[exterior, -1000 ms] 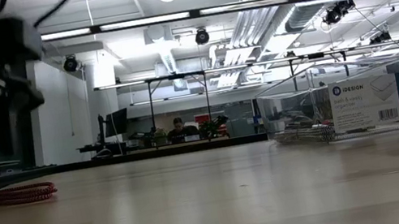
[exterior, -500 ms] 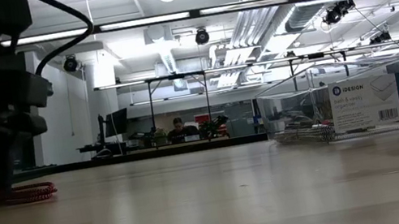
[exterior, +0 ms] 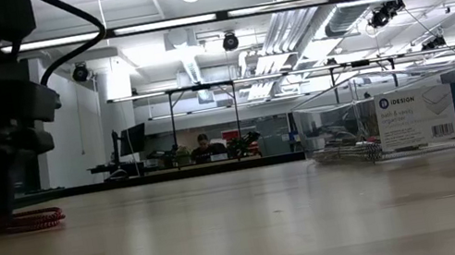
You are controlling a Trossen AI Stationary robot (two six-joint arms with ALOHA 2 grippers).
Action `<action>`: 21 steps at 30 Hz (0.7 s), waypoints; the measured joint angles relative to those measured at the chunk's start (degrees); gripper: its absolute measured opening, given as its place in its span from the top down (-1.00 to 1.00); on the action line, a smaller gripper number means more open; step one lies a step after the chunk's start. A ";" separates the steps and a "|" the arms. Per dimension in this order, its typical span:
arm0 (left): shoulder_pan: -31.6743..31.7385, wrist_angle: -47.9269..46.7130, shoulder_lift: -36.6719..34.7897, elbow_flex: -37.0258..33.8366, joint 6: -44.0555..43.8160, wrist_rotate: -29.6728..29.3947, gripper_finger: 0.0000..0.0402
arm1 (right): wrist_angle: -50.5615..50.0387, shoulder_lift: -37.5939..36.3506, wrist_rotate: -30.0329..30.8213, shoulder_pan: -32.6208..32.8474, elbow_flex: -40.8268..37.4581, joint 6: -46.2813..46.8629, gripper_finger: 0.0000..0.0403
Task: Pick and place USB-C Cables
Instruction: Put the pink cable charger into the transparent bin
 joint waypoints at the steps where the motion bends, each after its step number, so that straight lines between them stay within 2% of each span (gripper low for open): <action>1: 0.01 -0.08 0.00 0.00 -0.42 -0.15 0.27 | -0.01 0.00 0.00 -0.01 0.00 -0.01 0.08; 5: 0.06 -0.34 0.00 -0.02 -1.27 -1.09 0.61 | -0.03 0.00 0.02 0.01 0.00 -0.01 0.08; 9: 0.09 -0.60 0.00 -0.04 1.66 -1.58 0.94 | -0.03 0.00 0.02 0.00 0.00 0.01 0.08; 21: 0.09 -0.42 -1.07 -0.28 3.06 -0.86 0.99 | -0.06 0.00 0.01 0.00 0.00 0.01 0.08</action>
